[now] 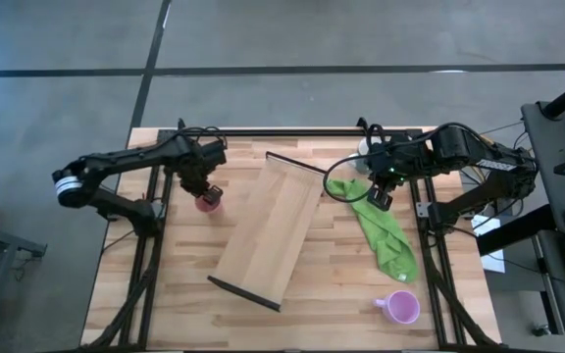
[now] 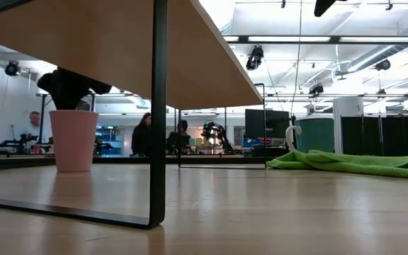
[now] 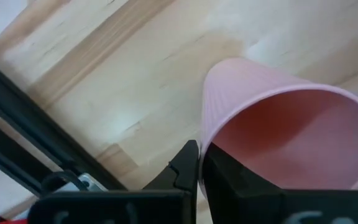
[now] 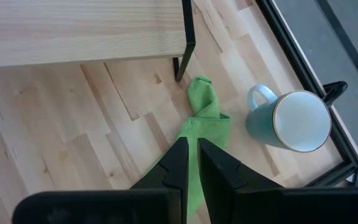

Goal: Stack small to large cups/mugs on shelf
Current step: Move the pink cup on the shelf, then put the light blue mug on the shelf

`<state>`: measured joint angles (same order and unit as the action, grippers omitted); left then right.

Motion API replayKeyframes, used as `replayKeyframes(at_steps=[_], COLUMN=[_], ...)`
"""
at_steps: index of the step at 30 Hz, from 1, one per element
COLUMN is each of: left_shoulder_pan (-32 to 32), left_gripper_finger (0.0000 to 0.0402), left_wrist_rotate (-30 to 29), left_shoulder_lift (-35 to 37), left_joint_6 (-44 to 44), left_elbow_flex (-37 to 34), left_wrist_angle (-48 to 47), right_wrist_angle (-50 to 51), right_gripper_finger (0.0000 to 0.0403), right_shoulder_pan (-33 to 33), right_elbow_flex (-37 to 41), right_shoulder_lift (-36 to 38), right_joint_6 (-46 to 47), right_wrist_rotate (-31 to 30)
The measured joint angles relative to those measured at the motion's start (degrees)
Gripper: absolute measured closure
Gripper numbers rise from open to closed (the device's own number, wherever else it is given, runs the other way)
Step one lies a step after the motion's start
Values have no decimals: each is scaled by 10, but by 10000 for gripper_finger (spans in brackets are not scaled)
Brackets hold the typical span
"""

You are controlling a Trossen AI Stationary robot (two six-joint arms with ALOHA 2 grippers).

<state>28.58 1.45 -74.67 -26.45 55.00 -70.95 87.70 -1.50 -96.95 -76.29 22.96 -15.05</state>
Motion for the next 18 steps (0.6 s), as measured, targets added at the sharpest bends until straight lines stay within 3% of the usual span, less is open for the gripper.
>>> replayKeyframes(at_steps=[4, 11, 18], left_shoulder_pan=[0, 0, 0], left_gripper_finger=[387, 323, 291], left_wrist_rotate=[-1, -6, 1], left_shoulder_lift=[-5, -6, -4], left_joint_6=[30, 30, 44], left_elbow_flex=[0, 12, 60], left_wrist_angle=[0, -1, -22], right_wrist_angle=[0, 0, 5], right_gripper_finger=[374, 374, 373], right_shoulder_pan=[0, 0, 0], right_elbow_flex=[0, 0, 1], right_shoulder_lift=[0, 0, -6], right_joint_6=[0, 0, -9], right_wrist_rotate=[0, 0, 0])
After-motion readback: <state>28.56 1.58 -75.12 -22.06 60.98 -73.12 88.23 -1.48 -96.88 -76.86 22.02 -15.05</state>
